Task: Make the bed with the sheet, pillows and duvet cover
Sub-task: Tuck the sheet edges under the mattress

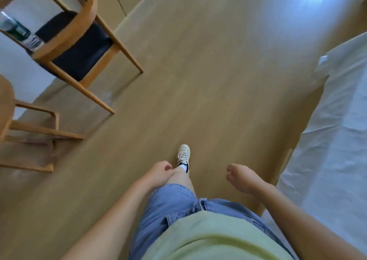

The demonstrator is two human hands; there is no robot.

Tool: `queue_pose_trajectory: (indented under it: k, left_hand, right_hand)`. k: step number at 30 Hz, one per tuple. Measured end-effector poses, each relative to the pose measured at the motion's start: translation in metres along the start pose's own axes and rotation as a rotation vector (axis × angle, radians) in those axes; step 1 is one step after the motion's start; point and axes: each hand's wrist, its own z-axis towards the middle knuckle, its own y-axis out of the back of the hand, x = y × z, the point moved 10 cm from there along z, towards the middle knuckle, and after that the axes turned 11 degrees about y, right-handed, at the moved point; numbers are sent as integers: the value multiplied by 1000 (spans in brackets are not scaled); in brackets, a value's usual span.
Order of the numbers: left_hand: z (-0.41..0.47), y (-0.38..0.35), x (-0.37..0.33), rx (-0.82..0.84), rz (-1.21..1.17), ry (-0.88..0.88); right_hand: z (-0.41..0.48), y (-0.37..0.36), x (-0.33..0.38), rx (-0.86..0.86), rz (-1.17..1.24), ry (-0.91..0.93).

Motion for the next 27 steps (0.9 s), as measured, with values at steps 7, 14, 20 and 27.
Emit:
queue_pose_trajectory:
  k: [7,14,20,27]
  left_hand:
    - [89,95,-217,92,530,-168]
    - [168,101,-460,167,676,-230]
    - [210,109,-662,181,662,-231]
    - [267,129,-915,110,578,-317]
  right_hand:
    - [71,155,-37,-197,190,-154]
    - [123,289,-168,-305,496,-344]
    - [154,462,-287,-325,464,-429]
    - [201,618,-419,-365,601,-448]
